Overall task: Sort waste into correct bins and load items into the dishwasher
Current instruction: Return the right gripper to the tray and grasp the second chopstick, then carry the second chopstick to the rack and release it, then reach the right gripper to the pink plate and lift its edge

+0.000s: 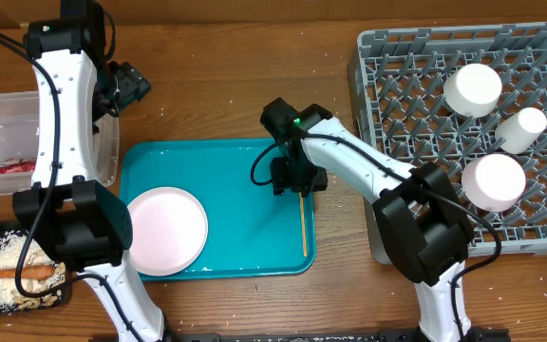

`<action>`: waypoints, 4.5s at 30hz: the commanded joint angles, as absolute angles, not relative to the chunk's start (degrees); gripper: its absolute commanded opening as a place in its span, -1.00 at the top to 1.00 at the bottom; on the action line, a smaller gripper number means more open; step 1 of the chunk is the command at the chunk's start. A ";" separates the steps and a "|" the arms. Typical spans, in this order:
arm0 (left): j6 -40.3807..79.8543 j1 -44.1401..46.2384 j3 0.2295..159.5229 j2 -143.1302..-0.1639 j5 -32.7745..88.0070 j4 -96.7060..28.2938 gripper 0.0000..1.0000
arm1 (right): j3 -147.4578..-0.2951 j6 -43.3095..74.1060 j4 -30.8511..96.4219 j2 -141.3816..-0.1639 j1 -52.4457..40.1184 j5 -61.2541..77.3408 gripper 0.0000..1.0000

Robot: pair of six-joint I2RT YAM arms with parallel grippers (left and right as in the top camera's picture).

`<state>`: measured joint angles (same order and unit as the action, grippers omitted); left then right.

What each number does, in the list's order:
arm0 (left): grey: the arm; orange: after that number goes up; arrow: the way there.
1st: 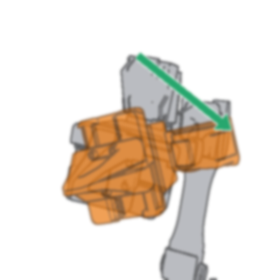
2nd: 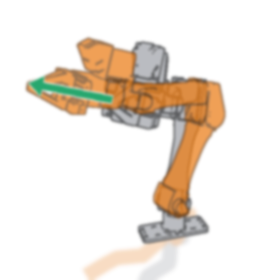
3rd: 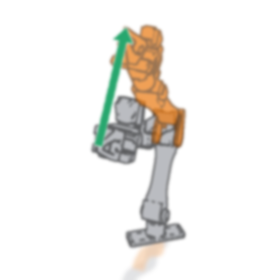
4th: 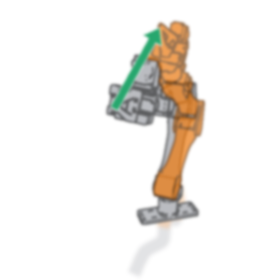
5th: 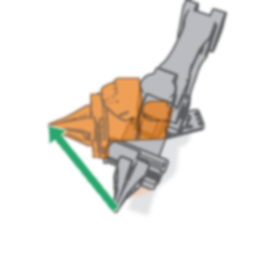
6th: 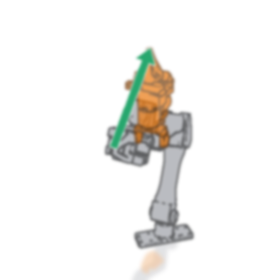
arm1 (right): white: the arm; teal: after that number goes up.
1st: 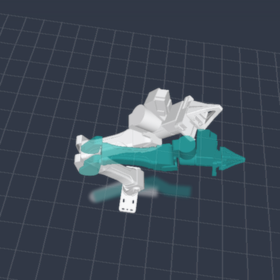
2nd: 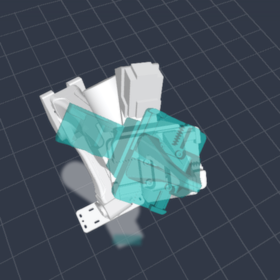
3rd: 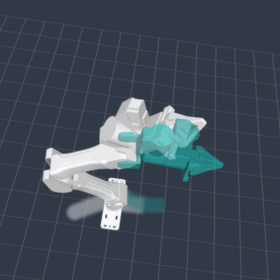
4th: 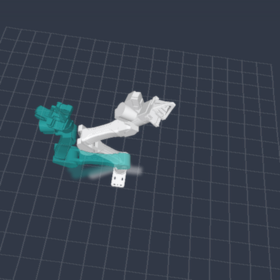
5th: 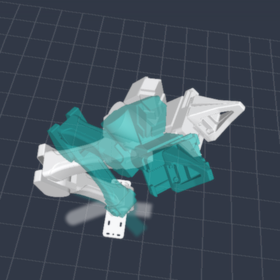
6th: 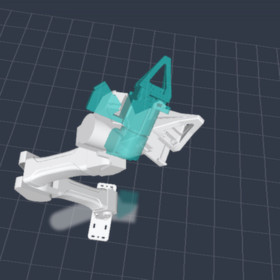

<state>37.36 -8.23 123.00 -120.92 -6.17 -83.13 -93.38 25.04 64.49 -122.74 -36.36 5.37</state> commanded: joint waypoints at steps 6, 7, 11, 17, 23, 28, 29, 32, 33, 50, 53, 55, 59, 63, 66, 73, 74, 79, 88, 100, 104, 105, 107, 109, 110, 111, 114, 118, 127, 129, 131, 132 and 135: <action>37.71 -7.70 123.48 -120.64 -6.35 -83.29 -1.00 | -89.19 28.10 59.81 -121.80 -36.38 4.56 -0.22; 37.71 -7.70 123.48 -120.64 -6.35 -83.29 -1.00 | -89.19 28.38 59.75 -122.08 -36.56 4.58 -0.19; 37.71 -7.68 123.48 -120.64 -6.35 -83.31 -1.00 | -89.19 29.02 59.59 -123.57 -37.54 4.25 0.10; 37.71 -7.68 123.48 -120.64 -6.35 -83.31 -0.99 | -89.45 31.86 59.86 -123.79 -38.41 1.98 0.62; 37.71 -7.68 123.48 -120.64 -6.33 -83.29 -1.00 | -91.57 33.06 62.74 -123.79 -38.22 2.09 0.92; 37.71 -7.68 123.48 -120.64 -6.35 -83.29 -0.99 | -99.02 30.20 68.27 -123.79 -37.50 1.98 0.92; 37.71 -7.68 123.48 -120.64 -6.33 -83.29 -1.00 | -100.47 29.67 69.41 -123.79 -37.23 1.96 0.92; 37.71 -7.68 123.48 -120.64 -6.35 -83.31 -1.00 | -108.68 26.06 76.20 -123.79 -34.87 1.08 0.93; 37.71 -7.68 123.48 -120.64 -6.35 -83.29 -0.99 | -112.09 24.71 78.67 -123.76 -33.54 0.38 0.93; 37.71 -7.68 123.48 -120.64 -6.33 -83.29 -0.99 | -136.88 5.39 85.65 -124.49 -5.13 -0.80 0.89; 37.71 -7.68 123.48 -120.64 -6.35 -83.31 -0.99 | -136.88 4.21 85.36 -125.16 -4.69 -0.75 0.85; 37.71 -7.68 123.48 -120.64 -6.35 -83.29 -1.00 | -136.88 4.23 85.52 -125.78 -4.80 0.03 0.81; 37.71 -7.68 123.48 -120.64 -6.35 -83.29 -0.99 | -136.88 4.29 85.84 -127.26 -5.50 1.58 0.56; 37.71 -7.68 123.48 -120.64 -6.35 -83.31 -1.00 | -136.88 4.54 86.11 -128.14 -5.96 1.58 0.16; 37.71 -7.68 123.48 -120.64 -6.35 -83.29 -1.00 | -136.90 4.73 86.24 -127.79 -6.13 2.79 0.10; 37.71 -7.70 123.48 -120.64 -6.35 -83.31 -0.99 | -136.90 4.69 89.27 -125.95 -7.33 16.69 -0.06; 37.71 -7.70 123.48 -120.64 -6.35 -83.29 -1.00 | -136.90 4.67 89.69 -125.75 -7.81 19.09 -0.07; 37.71 -7.68 123.48 -120.64 -6.35 -83.29 -0.99 | -136.88 4.69 91.15 -125.82 -14.09 27.18 -0.19; 37.71 -7.70 123.48 -120.64 -6.35 -83.31 -1.00 | -136.88 13.23 83.53 -130.80 -36.88 19.22 -1.00; 37.71 -7.70 123.48 -120.64 -6.33 -83.29 -0.99 | -136.88 23.79 81.43 -139.61 -51.66 15.00 -0.43; 37.71 -7.68 123.48 -120.64 -6.35 -83.31 -0.99 | -136.88 27.75 80.95 -142.04 -53.76 15.00 -0.26; 37.71 -7.68 123.48 -120.64 -6.35 -83.29 -1.00 | -136.88 28.80 80.62 -142.87 -54.30 15.03 -0.18; 37.71 -7.70 123.48 -120.64 -6.35 -83.29 -1.00 | -136.88 29.23 79.96 -144.75 -54.89 15.00 -0.09; 37.71 -7.70 123.48 -120.64 -6.35 -83.29 -1.00 | -136.88 29.23 80.16 -146.21 -54.92 14.96 -0.01; 37.71 -7.70 123.48 -120.64 -6.35 -83.29 -1.00 | -136.88 29.26 80.20 -146.89 -54.89 14.57 0.02; 37.71 -7.68 123.48 -120.64 -6.35 -83.31 -0.99 | -136.88 29.67 80.18 -147.41 -54.65 13.65 0.02; 37.71 -7.70 123.48 -120.64 -6.35 -83.29 -1.00 | -136.88 30.30 80.14 -148.31 -54.52 11.75 0.02; 37.71 -7.70 123.48 -120.64 -6.35 -83.29 -1.00 | -136.84 30.35 80.31 -149.08 -54.52 10.04 0.11; 37.71 -7.68 123.48 -120.64 -6.33 -83.29 -1.00 | -136.84 33.26 89.12 -149.08 -47.40 -1.06 0.26; 37.71 -7.68 123.48 -120.64 -6.35 -83.29 -1.00 | -136.86 33.28 91.09 -149.03 -45.10 -2.57 0.26; 37.71 -7.70 123.48 -120.64 -6.35 -83.29 -1.00 | -136.86 33.32 93.27 -148.62 -42.30 -4.05 0.30; 37.71 -7.70 123.48 -120.64 -6.33 -83.29 -1.00 | -136.86 33.32 94.32 -148.33 -40.88 -4.32 0.30; 37.71 -7.70 123.48 -120.64 -6.35 -83.29 -1.00 | -136.86 33.28 96.36 -146.82 -37.65 -4.40 0.30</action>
